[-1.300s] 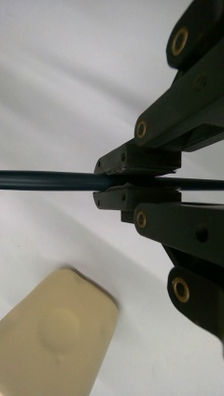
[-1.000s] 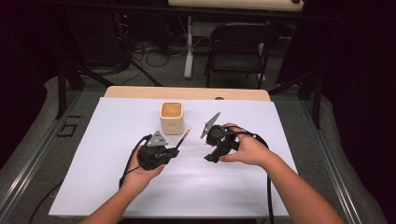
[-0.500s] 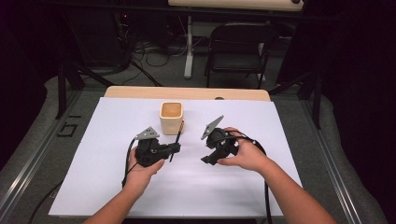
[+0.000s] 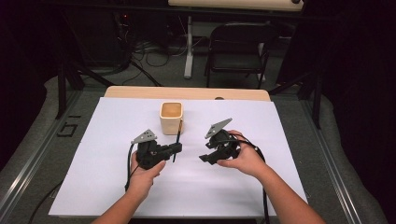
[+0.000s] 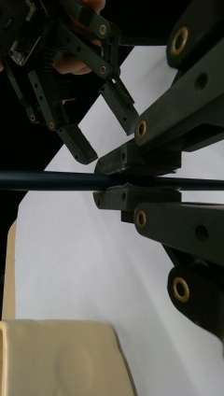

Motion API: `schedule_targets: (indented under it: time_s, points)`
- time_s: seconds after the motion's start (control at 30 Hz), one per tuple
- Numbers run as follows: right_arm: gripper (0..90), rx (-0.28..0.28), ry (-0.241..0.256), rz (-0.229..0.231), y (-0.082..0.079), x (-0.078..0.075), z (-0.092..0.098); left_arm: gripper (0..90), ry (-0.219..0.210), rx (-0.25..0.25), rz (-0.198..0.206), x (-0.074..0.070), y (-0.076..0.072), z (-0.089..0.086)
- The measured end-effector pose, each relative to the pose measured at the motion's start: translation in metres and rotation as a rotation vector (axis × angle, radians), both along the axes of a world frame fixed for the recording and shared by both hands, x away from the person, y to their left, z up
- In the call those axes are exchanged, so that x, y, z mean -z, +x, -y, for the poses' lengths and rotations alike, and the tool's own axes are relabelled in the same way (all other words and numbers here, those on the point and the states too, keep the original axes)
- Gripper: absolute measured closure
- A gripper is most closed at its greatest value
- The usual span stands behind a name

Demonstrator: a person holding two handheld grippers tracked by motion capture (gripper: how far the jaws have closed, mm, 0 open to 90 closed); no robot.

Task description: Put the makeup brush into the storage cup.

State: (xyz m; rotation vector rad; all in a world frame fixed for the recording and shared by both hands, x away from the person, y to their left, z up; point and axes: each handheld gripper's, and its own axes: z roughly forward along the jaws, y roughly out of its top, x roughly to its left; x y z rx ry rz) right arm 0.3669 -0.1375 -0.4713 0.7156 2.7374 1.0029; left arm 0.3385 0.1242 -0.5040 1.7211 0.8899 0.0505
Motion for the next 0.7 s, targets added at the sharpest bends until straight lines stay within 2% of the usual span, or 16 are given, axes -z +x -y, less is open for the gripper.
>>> schedule_targets:
  time_s: [0.07,0.1,0.13,0.33,0.53,0.7]
  points:
    - [43.3,0.01,0.026,0.0,-0.001,0.001,0.002,83.8,0.01,0.001,0.008,0.001,-0.001,0.002]
    - [43.2,0.027,0.064,0.015,-0.002,0.003,0.001,83.8,0.011,-0.003,0.013,0.001,-0.001,0.002]
    - [43.2,0.033,0.068,0.003,-0.002,0.003,0.003,83.8,0.011,-0.005,0.015,0.001,-0.002,0.003]
    - [43.8,0.098,0.173,-0.032,-0.006,0.003,0.008,83.8,0.043,-0.014,0.039,0.003,-0.005,0.006]
    - [40.6,0.141,0.239,-0.032,-0.007,0.0,0.011,83.8,0.091,-0.012,0.065,0.003,-0.009,0.011]
    - [37.3,0.146,0.29,-0.033,-0.009,-0.003,0.011,83.8,0.095,-0.013,0.071,0.004,-0.01,0.014]
